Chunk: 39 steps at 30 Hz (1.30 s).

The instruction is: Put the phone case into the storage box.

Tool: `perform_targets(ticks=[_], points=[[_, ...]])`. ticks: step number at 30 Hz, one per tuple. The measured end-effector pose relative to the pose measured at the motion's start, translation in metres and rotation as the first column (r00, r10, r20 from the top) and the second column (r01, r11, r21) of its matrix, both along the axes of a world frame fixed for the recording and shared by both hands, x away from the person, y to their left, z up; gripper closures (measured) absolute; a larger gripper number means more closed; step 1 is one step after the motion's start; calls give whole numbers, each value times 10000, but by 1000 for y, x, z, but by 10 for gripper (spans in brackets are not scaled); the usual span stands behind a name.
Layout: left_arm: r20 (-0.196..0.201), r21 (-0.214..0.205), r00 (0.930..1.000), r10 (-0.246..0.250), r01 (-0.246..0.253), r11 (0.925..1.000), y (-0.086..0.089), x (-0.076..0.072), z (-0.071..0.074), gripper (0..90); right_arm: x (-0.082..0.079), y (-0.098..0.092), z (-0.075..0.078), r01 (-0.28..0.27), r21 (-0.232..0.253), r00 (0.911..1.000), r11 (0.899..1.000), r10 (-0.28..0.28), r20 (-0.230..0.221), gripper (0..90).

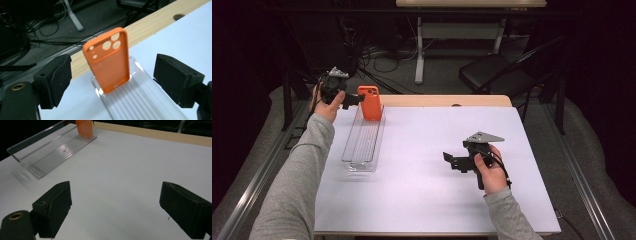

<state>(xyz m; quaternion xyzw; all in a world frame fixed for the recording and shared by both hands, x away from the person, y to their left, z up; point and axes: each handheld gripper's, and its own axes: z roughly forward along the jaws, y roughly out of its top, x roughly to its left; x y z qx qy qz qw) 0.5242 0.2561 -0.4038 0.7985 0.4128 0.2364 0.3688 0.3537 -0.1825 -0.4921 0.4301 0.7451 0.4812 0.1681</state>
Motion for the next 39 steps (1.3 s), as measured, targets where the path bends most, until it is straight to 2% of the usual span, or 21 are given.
perform_targets(ticks=[7,9,11,14,29,39], points=[[61,-283,9998,-170,171,9995,0,-7,1,153,-1,0,2,-10,-41,10000,10000,10,52,103],[88,-206,9997,-227,229,9995,0,-10,3,153,-1,0,2,-36,-81,10000,10000,37,77,103],[115,-306,9994,-333,336,9990,0,-13,5,153,-1,1,2,-23,-137,10000,9999,24,58,103],[124,-571,9988,-480,487,9972,-2,-20,9,152,-2,1,3,13,-222,10000,9998,-11,92,104],[192,-918,9939,-1084,1098,9897,-13,-44,14,148,-5,2,9,-56,-256,9998,9997,61,195,103],[373,-1254,9946,-964,1003,9870,-16,-64,20,148,-7,1,13,-52,-249,9997,9997,58,217,99]])
